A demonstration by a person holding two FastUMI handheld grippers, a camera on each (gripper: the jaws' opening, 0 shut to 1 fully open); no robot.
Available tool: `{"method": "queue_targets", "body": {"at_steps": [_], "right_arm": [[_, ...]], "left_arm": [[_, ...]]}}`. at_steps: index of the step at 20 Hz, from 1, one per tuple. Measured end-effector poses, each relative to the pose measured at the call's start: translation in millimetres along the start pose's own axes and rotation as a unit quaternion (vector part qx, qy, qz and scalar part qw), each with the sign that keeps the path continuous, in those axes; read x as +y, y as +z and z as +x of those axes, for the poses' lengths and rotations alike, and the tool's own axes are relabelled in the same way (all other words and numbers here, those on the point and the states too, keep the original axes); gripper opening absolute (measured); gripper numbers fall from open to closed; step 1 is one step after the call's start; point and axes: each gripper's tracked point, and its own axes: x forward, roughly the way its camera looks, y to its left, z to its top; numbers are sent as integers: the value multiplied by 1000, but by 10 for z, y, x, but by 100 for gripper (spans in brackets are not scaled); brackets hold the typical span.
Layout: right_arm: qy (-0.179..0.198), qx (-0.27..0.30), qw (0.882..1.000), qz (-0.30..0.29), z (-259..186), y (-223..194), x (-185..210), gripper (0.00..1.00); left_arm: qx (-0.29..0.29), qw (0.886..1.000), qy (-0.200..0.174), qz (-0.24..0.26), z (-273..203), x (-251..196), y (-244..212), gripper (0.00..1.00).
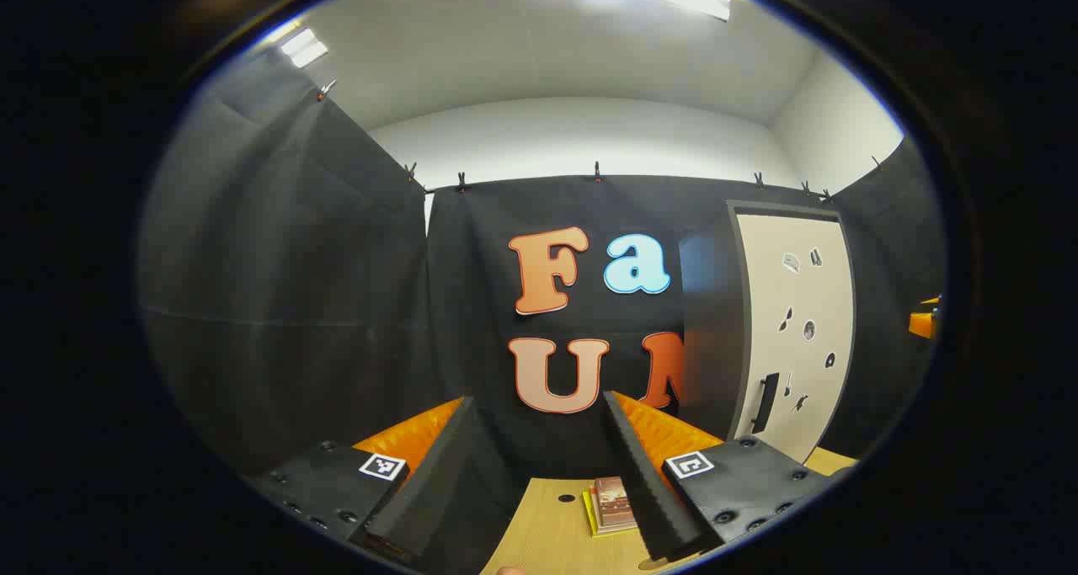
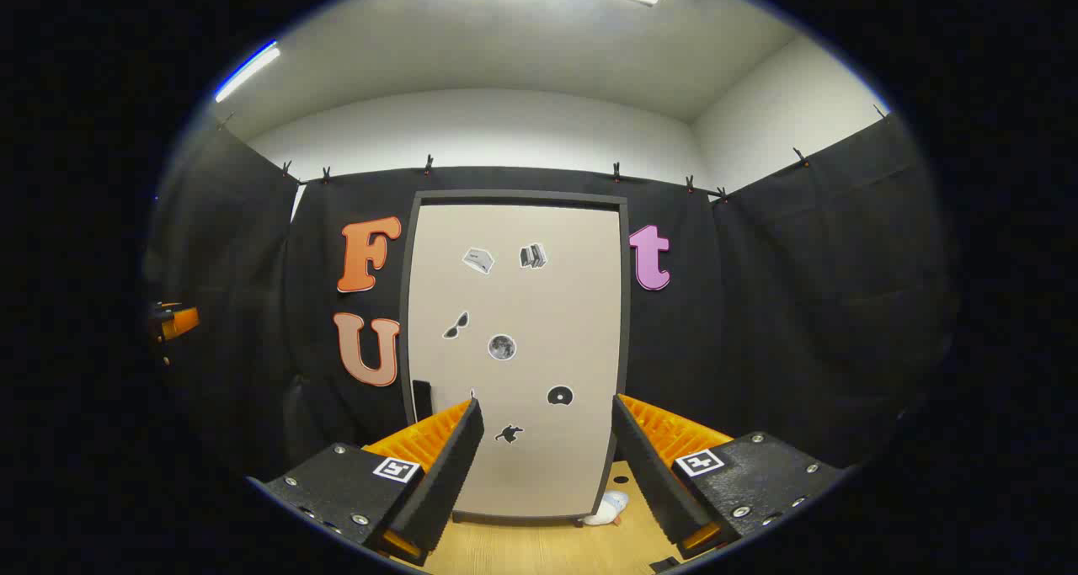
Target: Open the cabinet door with the right hand, grasp the bottle in the cabinet with the left hand and place it on the coaster, then close the cabinet door with the right hand.
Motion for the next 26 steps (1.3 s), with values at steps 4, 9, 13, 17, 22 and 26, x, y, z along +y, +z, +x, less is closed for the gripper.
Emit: {"method": "queue_targets", "body": {"at_steps": [4, 9, 13, 17, 22, 26], "right_arm": [[-2, -2, 1000, -2, 4, 13, -2, 95], [-1, -3, 1000, 0, 9, 25, 29, 95], [6, -2, 1000, 1, 38, 24, 92, 95], [11, 0, 1000, 0, 57, 11, 163, 95], [21, 4, 1000, -1, 99, -59, 314, 95], [37, 13, 999, 18, 189, -166, 542, 95]], "left_arm": [[-7, 1000, 6, 7, -15, 26, 64, 93], [-11, 1000, 8, 9, -44, 49, 83, 93], [-11, 1000, 13, 8, -65, 110, 79, 96], [-14, 1000, 17, 12, -103, 177, 96, 93], [-15, 999, 26, 19, -131, 247, 97, 93], [-13, 999, 28, 18, -161, 262, 71, 96]]}}
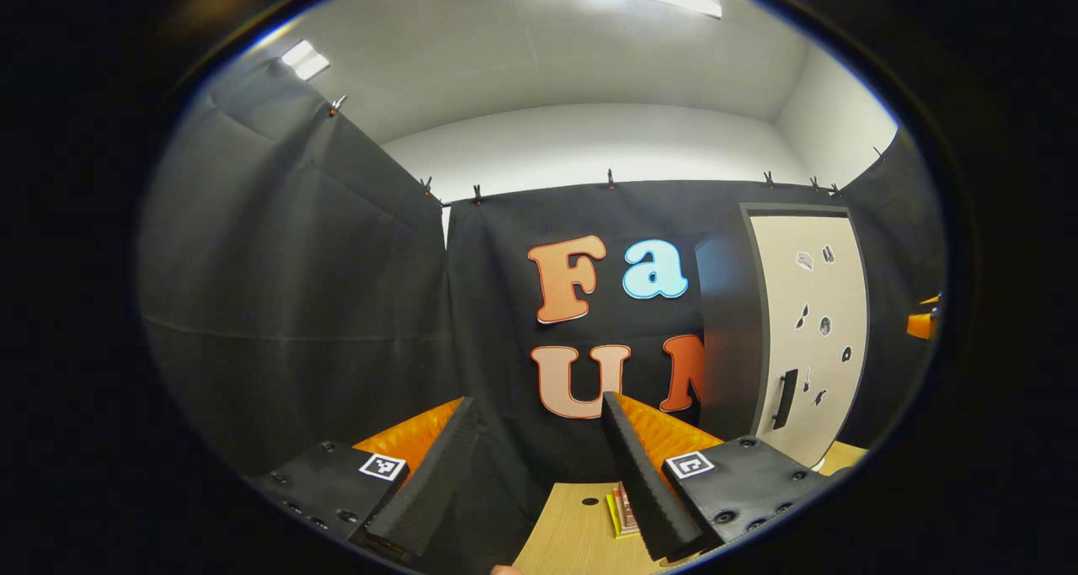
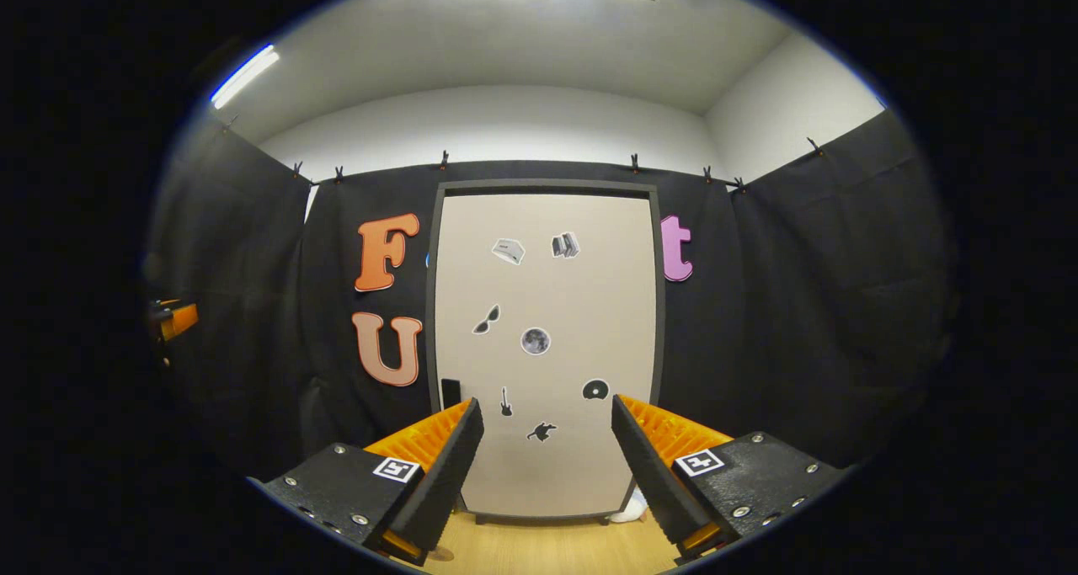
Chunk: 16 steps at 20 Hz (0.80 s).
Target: Open the cabinet door with the right hand, grasp the bottle in the cabinet with the left hand and place it on the coaster, then close the cabinet door with the right hand.
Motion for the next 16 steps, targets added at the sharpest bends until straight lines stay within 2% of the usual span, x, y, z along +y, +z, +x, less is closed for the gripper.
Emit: {"method": "queue_targets", "body": {"at_steps": [7, 16], "right_arm": [[28, 14, 999, -19, 285, -282, 470, 95], [42, 44, 997, -40, 951, -812, 927, 95]], "left_arm": [[4, 1000, 7, 5, -82, 83, -25, 96], [8, 999, 39, 9, -193, 380, -87, 96]]}}
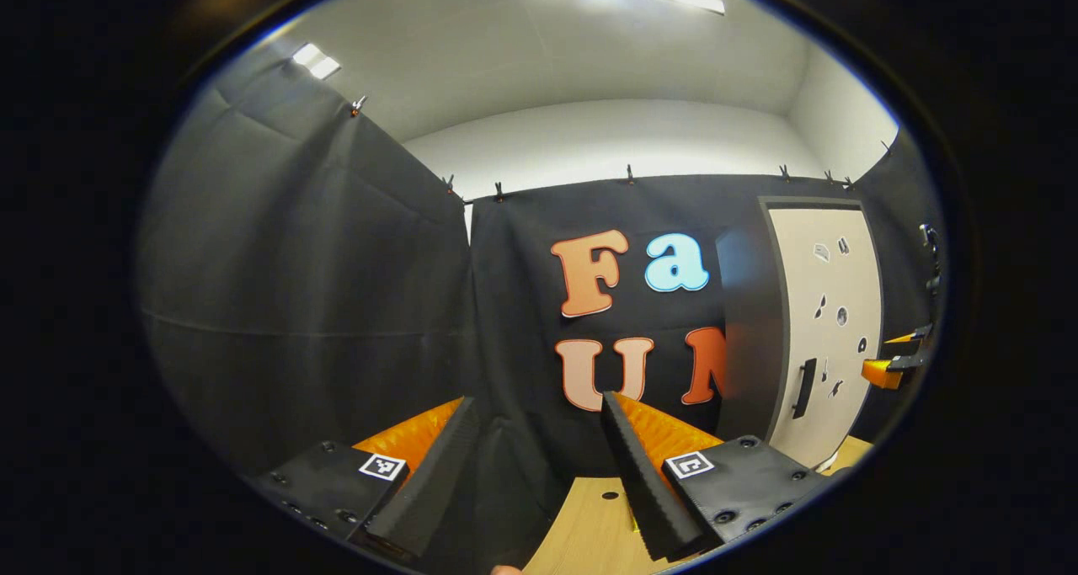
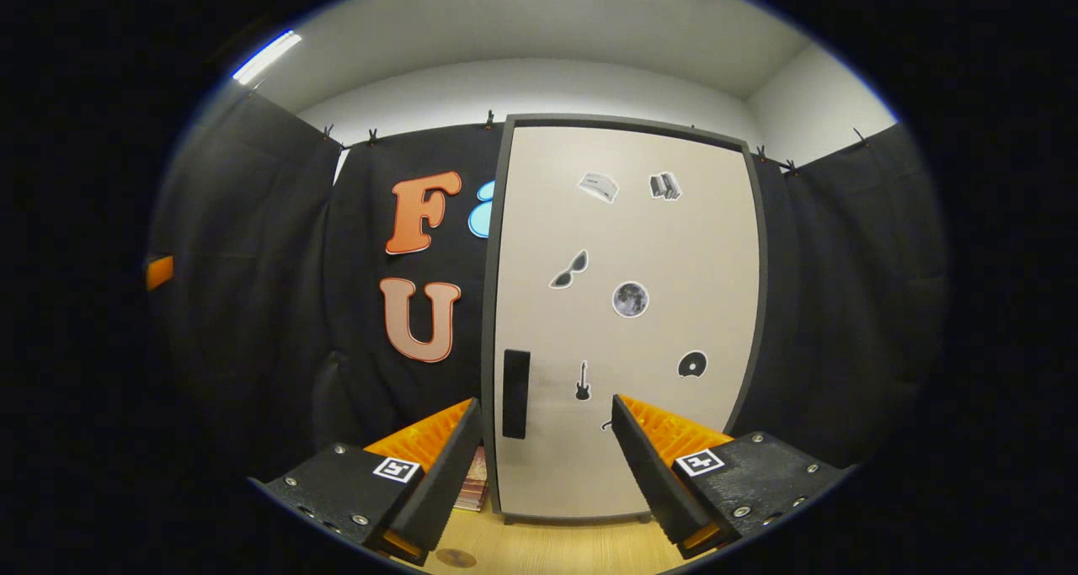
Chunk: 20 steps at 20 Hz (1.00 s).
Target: Open the cabinet door with the right hand, grasp the bottle in the cabinet with the left hand and place it on the coaster, then close the cabinet door with the right hand.
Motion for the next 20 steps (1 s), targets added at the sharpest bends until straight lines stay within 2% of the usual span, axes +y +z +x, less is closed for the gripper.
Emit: {"method": "queue_targets", "body": {"at_steps": [9, 10, 11, 12, 14, 20], "right_arm": [[-10, 20, 1000, 14, 891, -356, 160, 94], [-11, 23, 1000, 13, 976, -393, 169, 94], [-14, 25, 1000, 12, 1064, -422, 174, 94], [-15, 23, 1000, 11, 1134, -437, 188, 94], [-25, 22, 999, 8, 1276, -466, 186, 92], [-26, 44, 998, 31, 1540, -624, 278, 66]], "left_arm": [[10, 999, 35, 10, -106, 256, -76, 96], [12, 999, 40, 12, -128, 281, -83, 99], [14, 999, 43, 12, -139, 302, -101, 96], [17, 999, 46, 12, -143, 319, -120, 99], [20, 998, 52, 10, -140, 382, -155, 96], [27, 997, 72, 12, -209, 572, -204, 96]]}}
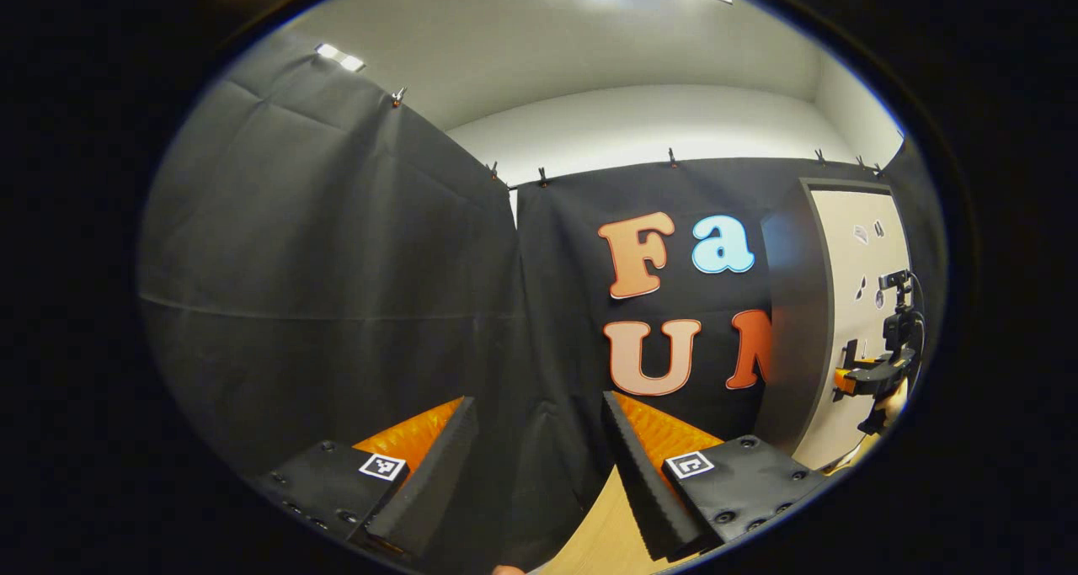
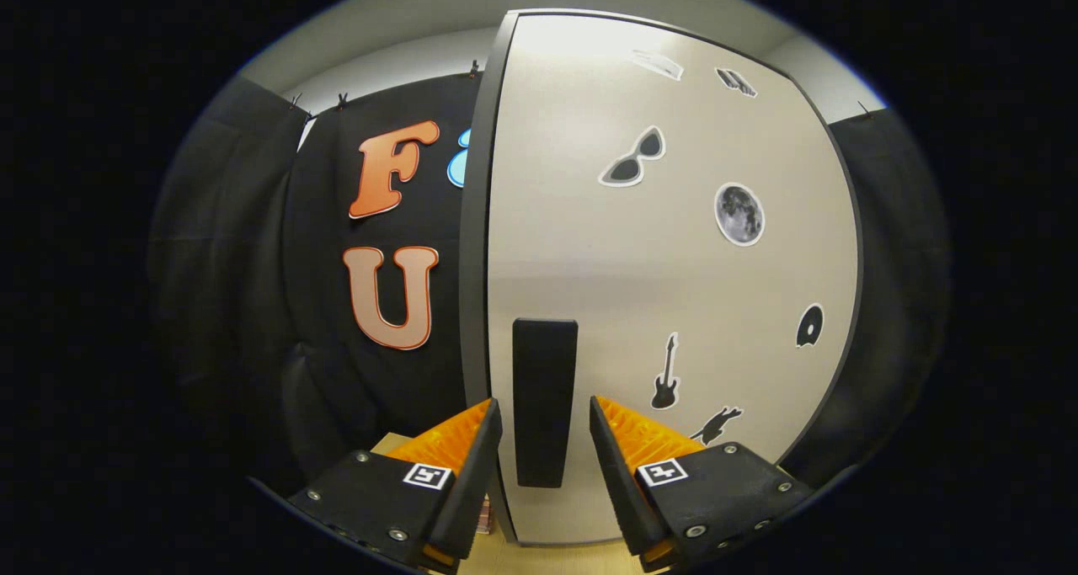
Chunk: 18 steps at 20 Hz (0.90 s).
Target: Open the cabinet door with the right hand, grasp the bottle in the cabinet with the left hand and place it on the coaster, then close the cabinet door with the right hand.
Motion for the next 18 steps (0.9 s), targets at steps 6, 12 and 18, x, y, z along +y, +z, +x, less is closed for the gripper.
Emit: {"method": "queue_targets", "body": {"at_steps": [6, 12, 18], "right_arm": [[-10, 5, 1000, -1, 53, -42, -13, 37], [-1, 9, 1000, -16, -20, -38, -3, 28], [5, 6, 1000, -21, -214, 10, -36, 26]], "left_arm": [[-6, 1000, 17, 5, -76, 148, 10, 96], [-2, 1000, 11, -6, -96, 128, -19, 93], [-1, 1000, 2, -11, -212, 55, -7, 93]]}}
